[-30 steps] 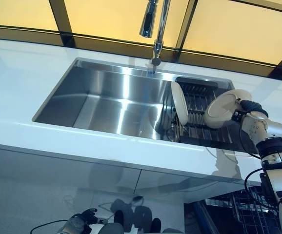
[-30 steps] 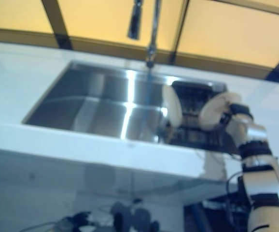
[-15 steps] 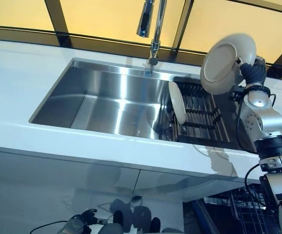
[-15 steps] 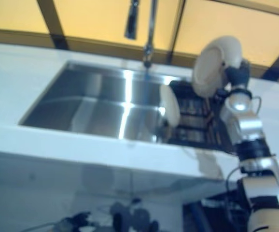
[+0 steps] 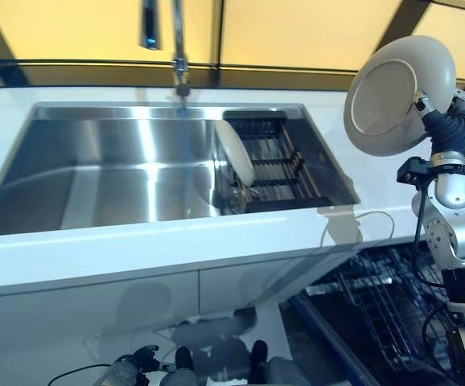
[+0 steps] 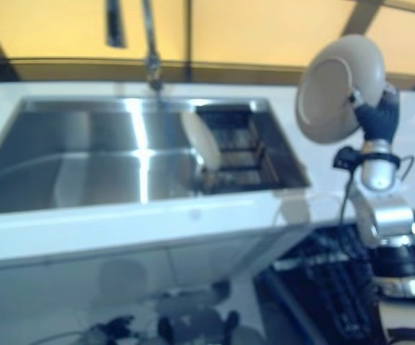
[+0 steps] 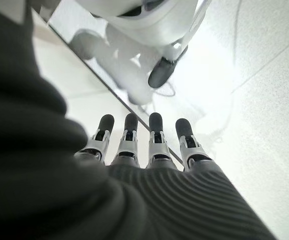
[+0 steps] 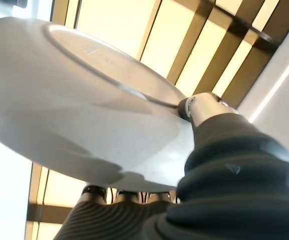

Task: Take plates into dishwasher

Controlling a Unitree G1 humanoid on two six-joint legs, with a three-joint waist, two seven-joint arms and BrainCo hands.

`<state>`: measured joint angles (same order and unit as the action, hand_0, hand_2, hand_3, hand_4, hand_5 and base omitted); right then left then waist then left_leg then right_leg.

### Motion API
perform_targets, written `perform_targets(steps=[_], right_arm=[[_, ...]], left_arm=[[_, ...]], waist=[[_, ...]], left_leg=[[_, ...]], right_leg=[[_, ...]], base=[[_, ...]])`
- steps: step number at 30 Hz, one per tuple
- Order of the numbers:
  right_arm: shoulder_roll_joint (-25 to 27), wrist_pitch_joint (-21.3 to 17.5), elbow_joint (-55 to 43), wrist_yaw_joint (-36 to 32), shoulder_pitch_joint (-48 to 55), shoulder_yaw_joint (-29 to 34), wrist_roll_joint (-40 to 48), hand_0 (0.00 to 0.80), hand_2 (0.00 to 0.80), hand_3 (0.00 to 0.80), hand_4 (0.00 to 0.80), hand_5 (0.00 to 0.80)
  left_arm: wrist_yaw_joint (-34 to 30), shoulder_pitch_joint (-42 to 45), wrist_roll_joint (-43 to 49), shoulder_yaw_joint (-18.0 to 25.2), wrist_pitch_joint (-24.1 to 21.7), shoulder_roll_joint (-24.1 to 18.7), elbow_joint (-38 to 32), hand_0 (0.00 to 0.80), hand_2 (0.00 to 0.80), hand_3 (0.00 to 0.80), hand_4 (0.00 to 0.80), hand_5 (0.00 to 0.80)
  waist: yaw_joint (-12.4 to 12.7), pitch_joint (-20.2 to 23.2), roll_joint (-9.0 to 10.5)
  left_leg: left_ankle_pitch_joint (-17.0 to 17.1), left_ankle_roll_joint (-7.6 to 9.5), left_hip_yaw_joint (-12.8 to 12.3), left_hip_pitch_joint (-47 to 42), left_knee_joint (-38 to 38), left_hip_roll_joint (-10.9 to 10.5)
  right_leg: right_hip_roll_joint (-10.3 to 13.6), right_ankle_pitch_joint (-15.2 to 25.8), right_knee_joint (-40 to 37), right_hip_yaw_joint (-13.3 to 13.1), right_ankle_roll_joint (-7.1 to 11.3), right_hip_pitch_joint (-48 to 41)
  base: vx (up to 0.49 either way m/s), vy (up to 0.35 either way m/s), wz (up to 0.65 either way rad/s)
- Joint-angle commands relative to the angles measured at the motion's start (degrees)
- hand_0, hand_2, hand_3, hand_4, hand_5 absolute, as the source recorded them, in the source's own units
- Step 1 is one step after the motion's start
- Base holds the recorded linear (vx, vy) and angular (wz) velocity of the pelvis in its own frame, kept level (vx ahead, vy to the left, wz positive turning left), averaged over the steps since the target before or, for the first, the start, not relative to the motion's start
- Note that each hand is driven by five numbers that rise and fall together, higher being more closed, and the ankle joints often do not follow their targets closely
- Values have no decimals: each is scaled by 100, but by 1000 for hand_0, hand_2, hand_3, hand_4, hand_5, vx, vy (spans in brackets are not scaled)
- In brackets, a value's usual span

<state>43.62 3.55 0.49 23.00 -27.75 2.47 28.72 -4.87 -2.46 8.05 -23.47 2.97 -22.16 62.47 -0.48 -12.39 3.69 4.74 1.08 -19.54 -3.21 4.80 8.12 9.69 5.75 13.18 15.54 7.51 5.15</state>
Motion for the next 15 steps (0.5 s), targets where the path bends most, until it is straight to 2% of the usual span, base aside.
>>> perform_targets(steps=[1,3,4,6,8,10,12,15], right_arm=[[336,-713,-330,-115,-155,401,-55,800,800,800,800,800],[275,-773,-313,-182,-179,351,-70,800,800,800,800,800],[263,-763,-314,-208,-179,332,-90,800,800,800,800,800],[262,-753,-330,-195,-178,299,-83,800,800,800,800,800],[251,-749,-303,-158,-185,292,-12,800,800,800,800,800],[248,-796,-311,-184,-163,272,98,800,800,800,800,800],[247,-787,-384,-222,-127,276,234,800,800,800,800,800],[287,-634,-585,-151,-29,302,280,800,800,800,800,800]], left_arm=[[87,-18,-61,130,-10,-100,372,0,0,0,0,0],[143,-60,-160,117,-34,-110,421,0,0,0,0,0],[136,-72,-155,132,-23,-119,406,0,0,0,0,0],[140,-99,-202,147,-46,-162,371,0,0,0,0,0],[116,-170,-173,165,-74,-191,338,0,0,0,0,0],[141,-240,-224,182,-80,-206,264,0,0,0,0,0],[163,-309,-281,249,-49,-202,135,0,0,0,0,0],[172,-387,-361,305,-126,-121,-1,0,0,0,0,0]], waist=[[-77,358,29],[-28,404,40],[-10,438,44],[27,482,102],[25,506,184],[32,503,249],[37,481,271],[12,423,263]], left_leg=[[-541,38,-6,-80,-84,-550],[-502,28,-327,88,-191,-456],[-576,-14,-342,89,-179,-447],[-484,-24,-552,279,-229,-360],[-458,-3,-676,468,-324,-291],[-404,-73,-782,564,-407,-152],[-296,-217,-805,629,-456,15],[-107,-426,-696,779,-501,196]], right_leg=[[746,629,-50,-174,320,-278],[873,533,-113,-50,330,-601],[906,412,-138,-72,428,-780],[950,386,-241,-33,480,-1065],[856,286,-309,-75,499,-1236],[710,85,-541,33,462,-1328],[475,-285,-850,104,390,-1417],[192,-662,-1118,28,297,-1468]], base=[[-209,-103,-78],[-174,-129,-124],[-138,-164,-130],[-166,-239,-93],[-190,-327,-83],[-178,-379,-59],[-146,-409,-54],[-120,-344,-48]])
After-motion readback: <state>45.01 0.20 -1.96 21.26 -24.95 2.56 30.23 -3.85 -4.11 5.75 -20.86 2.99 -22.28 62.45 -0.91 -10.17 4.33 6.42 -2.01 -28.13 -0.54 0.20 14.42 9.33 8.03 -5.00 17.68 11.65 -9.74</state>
